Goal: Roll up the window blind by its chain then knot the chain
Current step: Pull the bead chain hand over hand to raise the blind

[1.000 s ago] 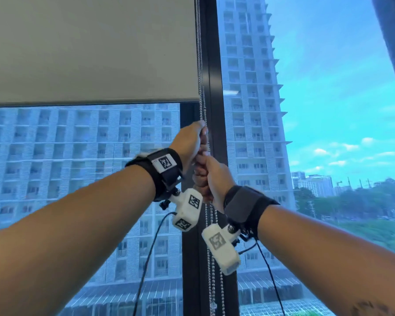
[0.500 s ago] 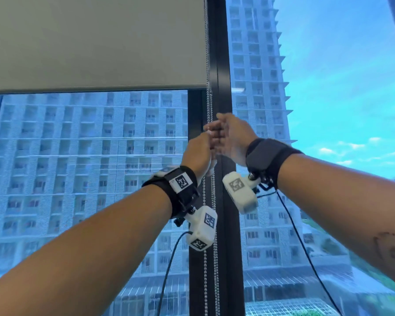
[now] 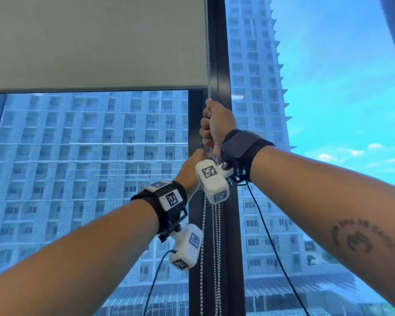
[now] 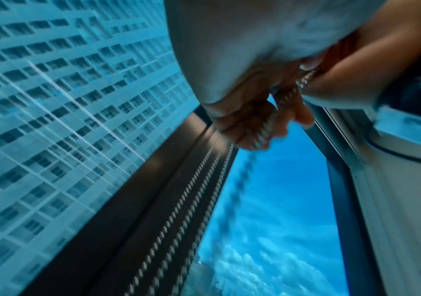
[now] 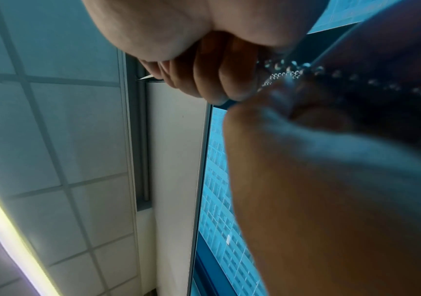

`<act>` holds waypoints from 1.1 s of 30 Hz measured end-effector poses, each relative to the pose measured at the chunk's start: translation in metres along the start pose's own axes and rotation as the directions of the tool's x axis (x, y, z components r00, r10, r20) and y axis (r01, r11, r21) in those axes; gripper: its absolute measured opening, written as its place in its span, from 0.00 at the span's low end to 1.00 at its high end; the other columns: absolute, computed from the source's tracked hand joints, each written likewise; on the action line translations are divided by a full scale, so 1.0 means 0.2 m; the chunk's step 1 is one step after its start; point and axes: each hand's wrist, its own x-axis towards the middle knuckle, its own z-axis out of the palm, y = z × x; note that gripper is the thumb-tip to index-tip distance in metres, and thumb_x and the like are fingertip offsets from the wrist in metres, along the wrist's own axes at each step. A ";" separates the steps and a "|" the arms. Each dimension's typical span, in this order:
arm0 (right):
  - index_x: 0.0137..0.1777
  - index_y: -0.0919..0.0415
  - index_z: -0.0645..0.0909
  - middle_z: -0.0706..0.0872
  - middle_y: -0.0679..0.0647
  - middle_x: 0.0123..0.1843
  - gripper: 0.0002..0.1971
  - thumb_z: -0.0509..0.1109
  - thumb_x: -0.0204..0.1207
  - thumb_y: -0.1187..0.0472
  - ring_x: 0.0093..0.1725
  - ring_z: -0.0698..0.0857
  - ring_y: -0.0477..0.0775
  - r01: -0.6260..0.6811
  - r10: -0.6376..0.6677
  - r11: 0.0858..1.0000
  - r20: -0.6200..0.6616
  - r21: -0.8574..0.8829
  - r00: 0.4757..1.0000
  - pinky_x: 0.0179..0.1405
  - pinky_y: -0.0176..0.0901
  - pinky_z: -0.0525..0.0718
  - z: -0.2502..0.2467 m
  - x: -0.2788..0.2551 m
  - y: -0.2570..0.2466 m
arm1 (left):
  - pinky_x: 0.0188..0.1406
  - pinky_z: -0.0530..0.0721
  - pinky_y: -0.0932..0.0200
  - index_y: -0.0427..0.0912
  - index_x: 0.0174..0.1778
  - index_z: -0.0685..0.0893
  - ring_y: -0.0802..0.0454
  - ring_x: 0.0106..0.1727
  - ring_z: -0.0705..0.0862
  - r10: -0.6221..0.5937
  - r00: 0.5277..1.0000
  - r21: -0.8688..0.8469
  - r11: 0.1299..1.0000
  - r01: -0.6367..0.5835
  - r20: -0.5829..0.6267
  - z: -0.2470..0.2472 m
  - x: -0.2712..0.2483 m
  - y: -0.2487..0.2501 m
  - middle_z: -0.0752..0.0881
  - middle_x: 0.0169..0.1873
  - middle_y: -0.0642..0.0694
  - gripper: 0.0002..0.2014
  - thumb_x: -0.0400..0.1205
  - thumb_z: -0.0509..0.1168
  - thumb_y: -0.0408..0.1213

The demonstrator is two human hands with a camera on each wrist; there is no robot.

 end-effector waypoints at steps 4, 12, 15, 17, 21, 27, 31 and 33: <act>0.27 0.50 0.59 0.57 0.47 0.22 0.23 0.58 0.85 0.50 0.18 0.53 0.48 0.043 -0.043 0.999 0.003 0.017 0.999 0.16 0.30 0.53 0.00 -0.01 0.02 | 0.39 0.80 0.56 0.37 0.40 0.82 0.49 0.33 0.82 -0.084 0.996 -0.159 0.983 0.088 0.032 -0.12 0.09 0.05 0.86 0.35 0.41 0.18 0.81 0.51 0.45; 0.25 0.49 0.60 0.59 0.46 0.17 0.23 0.57 0.84 0.51 0.14 0.54 0.48 0.077 -0.076 0.997 0.031 -0.020 0.997 0.20 0.33 0.52 -0.05 -0.10 0.08 | 0.26 0.82 0.58 0.40 0.37 0.79 0.50 0.23 0.79 -0.030 0.999 -0.235 0.971 0.038 0.035 -0.17 0.24 0.31 0.82 0.26 0.46 0.17 0.84 0.47 0.38; 0.26 0.49 0.59 0.58 0.48 0.20 0.23 0.56 0.85 0.50 0.15 0.53 0.48 0.059 -0.058 0.998 0.052 -0.006 0.997 0.20 0.31 0.52 -0.07 -0.13 0.12 | 0.25 0.80 0.60 0.35 0.45 0.85 0.49 0.26 0.79 -0.063 0.998 -0.238 0.969 0.063 0.004 -0.15 0.28 0.35 0.84 0.30 0.44 0.19 0.81 0.49 0.38; 0.27 0.49 0.59 0.57 0.48 0.22 0.23 0.56 0.86 0.50 0.18 0.52 0.47 0.038 -0.037 0.999 0.072 -0.013 0.997 0.19 0.30 0.52 -0.09 -0.14 0.15 | 0.29 0.82 0.58 0.33 0.52 0.86 0.47 0.30 0.82 -0.076 0.997 -0.263 0.962 0.074 0.003 -0.15 0.31 0.38 0.86 0.36 0.40 0.21 0.83 0.50 0.40; 0.26 0.49 0.59 0.55 0.48 0.23 0.22 0.56 0.84 0.52 0.19 0.50 0.48 0.004 0.001 0.999 0.108 -0.053 0.994 0.20 0.32 0.49 -0.13 -0.17 0.21 | 0.37 0.86 0.54 0.36 0.56 0.83 0.46 0.36 0.86 -0.072 0.996 -0.374 0.924 0.083 0.042 -0.13 0.33 0.43 0.85 0.37 0.42 0.23 0.91 0.48 0.48; 0.27 0.53 0.66 0.60 0.51 0.27 0.17 0.56 0.78 0.52 0.26 0.55 0.51 -0.005 0.034 0.985 0.162 -0.172 0.986 0.23 0.38 0.51 -0.22 -0.19 0.28 | 0.15 0.51 0.64 0.48 0.30 0.68 0.56 0.20 0.54 -0.119 0.992 -0.497 0.859 0.123 0.040 -0.05 0.33 0.40 0.60 0.22 0.53 0.21 0.91 0.51 0.47; 0.31 0.61 0.82 0.75 0.58 0.33 0.19 0.55 0.76 0.55 0.27 0.69 0.53 -0.036 0.071 0.985 0.209 -0.166 0.975 0.26 0.40 0.71 -0.31 -0.11 0.25 | 0.15 0.50 0.67 0.50 0.29 0.64 0.56 0.19 0.53 -0.122 0.992 -0.492 0.865 0.100 -0.013 -0.03 0.31 0.35 0.59 0.22 0.53 0.21 0.90 0.51 0.47; 0.40 0.66 0.85 0.81 0.60 0.37 0.19 0.56 0.76 0.56 0.29 0.75 0.54 -0.018 0.049 0.988 0.207 -0.152 0.977 0.31 0.46 0.80 -0.33 -0.04 0.20 | 0.14 0.53 0.67 0.50 0.29 0.64 0.56 0.18 0.54 -0.118 0.992 -0.478 0.874 0.088 -0.033 -0.02 0.29 0.32 0.59 0.22 0.53 0.21 0.90 0.51 0.48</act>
